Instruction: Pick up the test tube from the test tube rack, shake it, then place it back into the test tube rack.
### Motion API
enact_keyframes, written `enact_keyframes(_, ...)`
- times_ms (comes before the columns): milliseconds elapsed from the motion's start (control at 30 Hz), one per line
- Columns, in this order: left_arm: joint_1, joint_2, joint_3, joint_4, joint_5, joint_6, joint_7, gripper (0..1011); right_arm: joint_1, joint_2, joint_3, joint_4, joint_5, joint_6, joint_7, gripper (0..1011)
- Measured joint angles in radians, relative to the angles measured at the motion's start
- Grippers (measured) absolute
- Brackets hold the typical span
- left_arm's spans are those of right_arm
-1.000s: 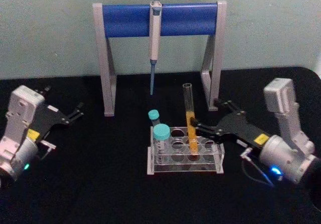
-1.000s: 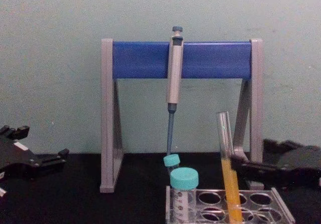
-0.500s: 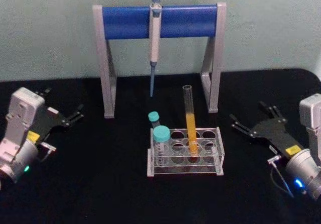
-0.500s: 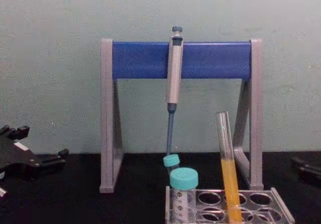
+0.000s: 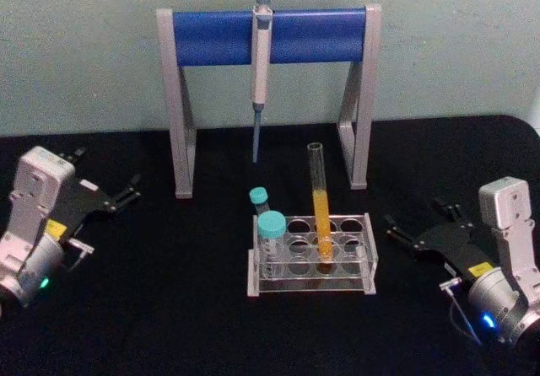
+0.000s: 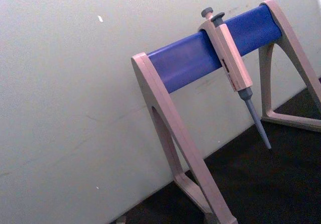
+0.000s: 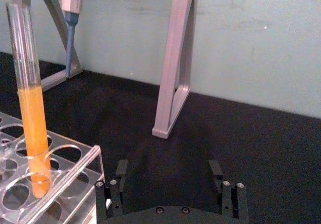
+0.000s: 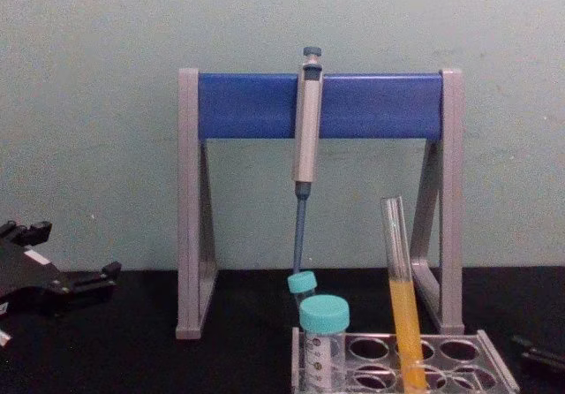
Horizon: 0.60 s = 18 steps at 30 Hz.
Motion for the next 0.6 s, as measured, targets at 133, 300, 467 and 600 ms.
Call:
enact_keyframes(133,0.000,0.000,0.000,0.000,0.000,0.000,0.000,1001,0.004,-0.009,0.002,0.013,-0.006,0.006,0.011,1000)
enact_keyframes(300,0.000,0.000,0.000,0.000,0.000,0.000,0.000,1001,0.006,-0.018,0.008,0.021,-0.016,0.011,0.026,1000)
enact_keyframes(467,0.000,0.000,0.000,0.000,0.000,0.000,0.000,1001,0.006,-0.020,0.009,0.022,-0.018,0.011,0.028,1000)
enact_keyframes(600,0.000,0.000,0.000,0.000,0.000,0.000,0.000,1001,0.006,-0.019,0.009,0.021,-0.018,0.011,0.028,1000)
